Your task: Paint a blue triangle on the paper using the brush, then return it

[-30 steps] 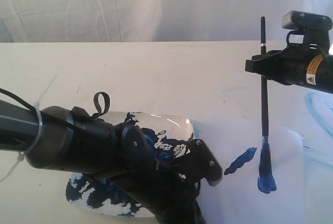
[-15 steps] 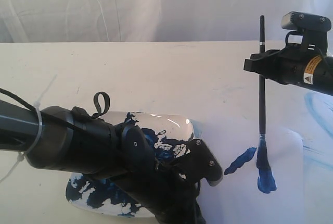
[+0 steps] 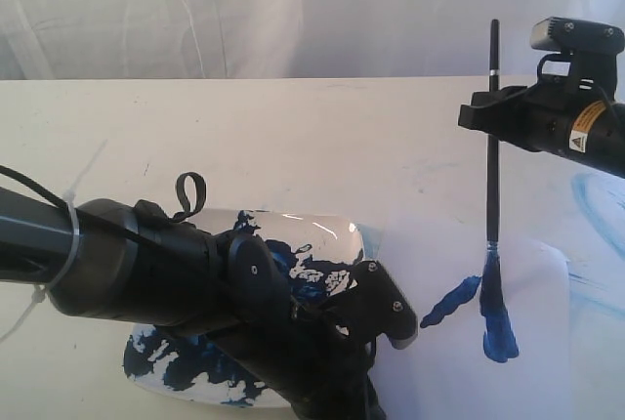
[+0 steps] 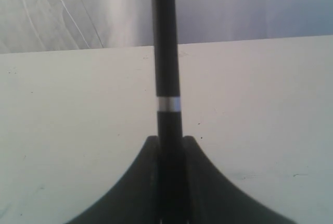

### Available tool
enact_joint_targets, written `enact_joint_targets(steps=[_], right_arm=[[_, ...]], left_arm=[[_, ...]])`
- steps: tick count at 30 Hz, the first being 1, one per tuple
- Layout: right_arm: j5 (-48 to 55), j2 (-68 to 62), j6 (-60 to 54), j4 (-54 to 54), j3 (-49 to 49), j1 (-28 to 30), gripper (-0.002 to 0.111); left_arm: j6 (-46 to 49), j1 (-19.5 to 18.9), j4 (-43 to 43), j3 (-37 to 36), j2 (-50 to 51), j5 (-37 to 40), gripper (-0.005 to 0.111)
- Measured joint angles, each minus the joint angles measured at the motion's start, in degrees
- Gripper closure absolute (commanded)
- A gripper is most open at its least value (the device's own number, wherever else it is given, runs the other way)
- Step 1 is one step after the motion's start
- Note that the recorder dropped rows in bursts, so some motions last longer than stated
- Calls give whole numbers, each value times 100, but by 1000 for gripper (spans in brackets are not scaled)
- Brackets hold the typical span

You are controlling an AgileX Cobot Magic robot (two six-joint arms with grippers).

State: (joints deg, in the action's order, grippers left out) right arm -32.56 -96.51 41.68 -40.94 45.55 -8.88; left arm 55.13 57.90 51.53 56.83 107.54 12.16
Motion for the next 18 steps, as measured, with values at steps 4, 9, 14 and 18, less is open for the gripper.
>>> enact_joint_targets(steps=[4,9,14,18], right_arm=[[-15,0,-135,97,0,0,108],[-53,0,-220,345,0,0,108],[-270,-99,-272,450,0,0,108],[-460,-236,-366,486,0,0,108]], left_arm=[[0,0,0,0,0,0,107],[0,0,0,0,0,0,107],[0,0,0,0,0,0,107],[0,0,0,0,0,0,107]])
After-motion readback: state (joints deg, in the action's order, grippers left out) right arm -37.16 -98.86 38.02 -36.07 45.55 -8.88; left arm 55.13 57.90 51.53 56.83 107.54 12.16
